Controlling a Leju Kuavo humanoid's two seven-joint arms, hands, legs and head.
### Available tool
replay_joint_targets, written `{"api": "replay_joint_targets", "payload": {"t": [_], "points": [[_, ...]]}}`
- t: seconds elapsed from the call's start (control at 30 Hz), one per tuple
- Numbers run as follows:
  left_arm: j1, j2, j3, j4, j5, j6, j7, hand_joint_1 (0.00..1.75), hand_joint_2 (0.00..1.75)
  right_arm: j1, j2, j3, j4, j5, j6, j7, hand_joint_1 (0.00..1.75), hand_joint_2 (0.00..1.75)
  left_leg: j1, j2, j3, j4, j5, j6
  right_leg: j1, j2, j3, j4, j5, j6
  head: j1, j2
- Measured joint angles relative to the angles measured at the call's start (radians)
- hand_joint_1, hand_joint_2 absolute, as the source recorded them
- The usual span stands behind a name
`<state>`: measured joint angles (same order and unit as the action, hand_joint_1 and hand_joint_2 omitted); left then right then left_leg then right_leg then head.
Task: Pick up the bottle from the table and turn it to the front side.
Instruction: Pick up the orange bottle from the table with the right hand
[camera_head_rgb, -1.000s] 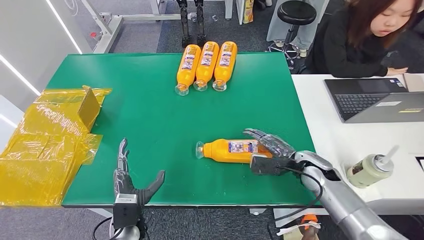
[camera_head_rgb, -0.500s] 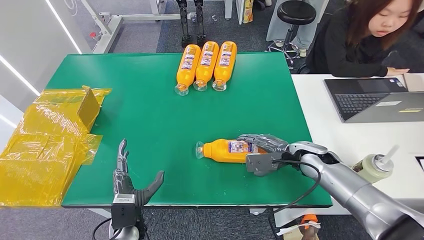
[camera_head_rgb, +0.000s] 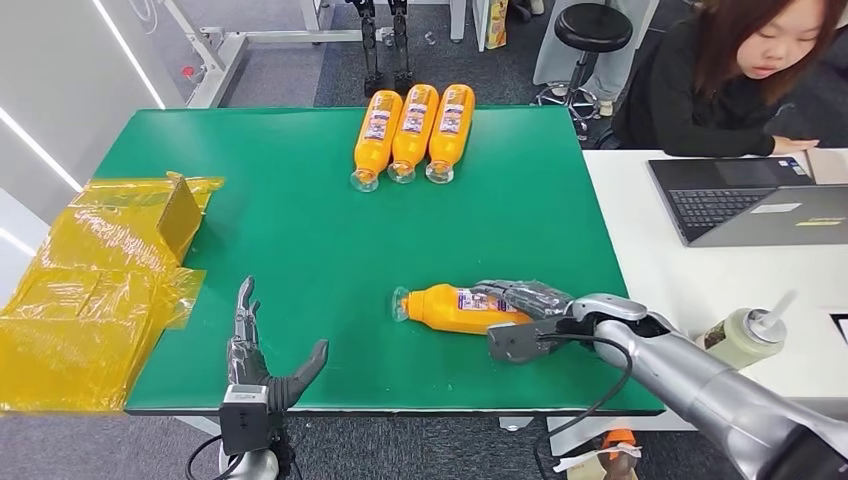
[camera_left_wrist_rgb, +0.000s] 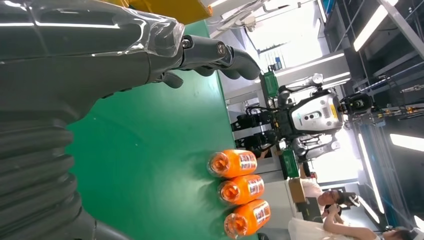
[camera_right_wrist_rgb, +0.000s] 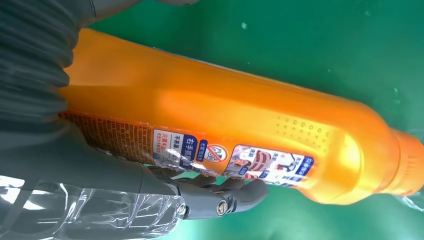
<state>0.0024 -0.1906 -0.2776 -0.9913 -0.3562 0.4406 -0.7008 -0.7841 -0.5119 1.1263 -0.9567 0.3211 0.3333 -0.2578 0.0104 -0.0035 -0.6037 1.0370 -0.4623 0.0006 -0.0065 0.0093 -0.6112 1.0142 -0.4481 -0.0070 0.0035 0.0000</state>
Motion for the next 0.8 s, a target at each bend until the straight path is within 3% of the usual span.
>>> {"api": "replay_joint_targets", "payload": {"t": [0.1, 0.23, 0.8], "points": [[0.000, 0.007, -0.012, 0.001, 0.011, 0.008, 0.000, 0.00, 1.75, 0.003, -0.031, 0.012, -0.026, -0.014, 0.003, 0.008, 0.00, 1.75, 0.000, 0.000, 0.001, 0.000, 0.000, 0.000, 0.000, 0.000, 0.001, 0.000, 0.000, 0.000, 0.000, 0.000], [0.001, 0.013, -0.027, 0.002, 0.026, 0.023, 0.000, 0.00, 1.75, 0.004, -0.058, 0.022, -0.052, -0.015, 0.007, 0.014, 1.71, 1.75, 0.000, 0.000, 0.001, 0.000, 0.000, 0.000, 0.000, 0.000, 0.003, 0.000, 0.000, 0.000, 0.000, 0.000], [0.002, 0.022, -0.045, 0.002, 0.047, 0.053, 0.000, 0.00, 1.75, -0.012, -0.042, 0.034, -0.044, 0.013, -0.038, 0.012, 1.75, 1.75, 0.000, 0.000, 0.002, 0.000, 0.000, 0.000, 0.000, 0.000, 0.002, 0.000, 0.000, 0.000, 0.000, 0.000]]}}
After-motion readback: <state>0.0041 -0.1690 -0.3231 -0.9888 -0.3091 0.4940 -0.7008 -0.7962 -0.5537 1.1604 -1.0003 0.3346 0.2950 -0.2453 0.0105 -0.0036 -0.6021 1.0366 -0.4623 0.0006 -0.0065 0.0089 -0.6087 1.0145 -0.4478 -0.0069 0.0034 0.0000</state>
